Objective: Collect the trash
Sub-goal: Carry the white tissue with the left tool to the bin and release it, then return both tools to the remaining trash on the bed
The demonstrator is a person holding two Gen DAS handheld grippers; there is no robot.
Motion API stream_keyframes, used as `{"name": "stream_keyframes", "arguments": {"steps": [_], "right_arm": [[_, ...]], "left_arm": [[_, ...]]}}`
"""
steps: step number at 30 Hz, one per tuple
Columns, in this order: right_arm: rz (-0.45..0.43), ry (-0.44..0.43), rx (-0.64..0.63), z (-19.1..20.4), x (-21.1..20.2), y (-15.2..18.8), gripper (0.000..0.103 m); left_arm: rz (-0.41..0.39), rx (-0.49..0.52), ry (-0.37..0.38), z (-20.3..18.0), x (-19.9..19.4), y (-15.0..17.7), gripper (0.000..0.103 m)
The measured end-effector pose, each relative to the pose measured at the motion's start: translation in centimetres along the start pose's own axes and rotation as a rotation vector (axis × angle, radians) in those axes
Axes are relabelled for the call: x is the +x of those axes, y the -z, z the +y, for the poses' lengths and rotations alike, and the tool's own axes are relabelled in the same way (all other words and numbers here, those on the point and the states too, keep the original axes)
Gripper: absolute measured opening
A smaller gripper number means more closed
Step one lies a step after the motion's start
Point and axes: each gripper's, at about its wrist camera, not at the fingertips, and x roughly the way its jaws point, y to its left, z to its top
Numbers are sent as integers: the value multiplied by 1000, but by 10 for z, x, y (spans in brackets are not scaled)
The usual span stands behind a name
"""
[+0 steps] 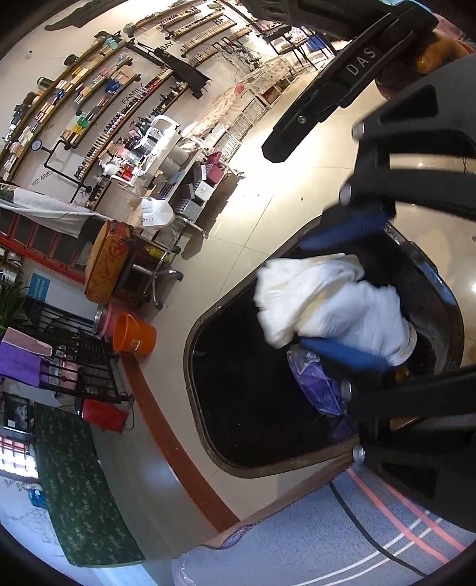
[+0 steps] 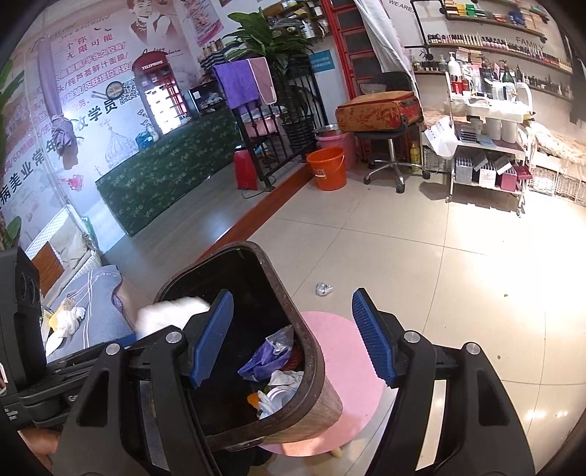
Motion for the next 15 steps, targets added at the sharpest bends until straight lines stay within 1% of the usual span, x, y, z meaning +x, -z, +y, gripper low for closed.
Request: {"name": "stream_keyframes", "arguments": {"steps": [2, 5, 8, 11, 15], "right_arm": [[2, 2, 8, -1, 0, 1, 68], [3, 2, 15, -2, 0, 0, 69], [6, -9, 22, 1, 0, 1, 76], [16, -25, 19, 6, 1, 2, 77], [35, -52, 15, 16, 5, 4, 81]], "left_arm": [[-13, -13, 10, 1, -2, -1, 74], [-27, -13, -8, 4, -9, 1, 79], [-44, -23, -18, 3, -17, 2, 85], [-71, -34, -28, 6, -27, 8, 90], [-91, -47, -65, 14, -41, 16, 92]]}}
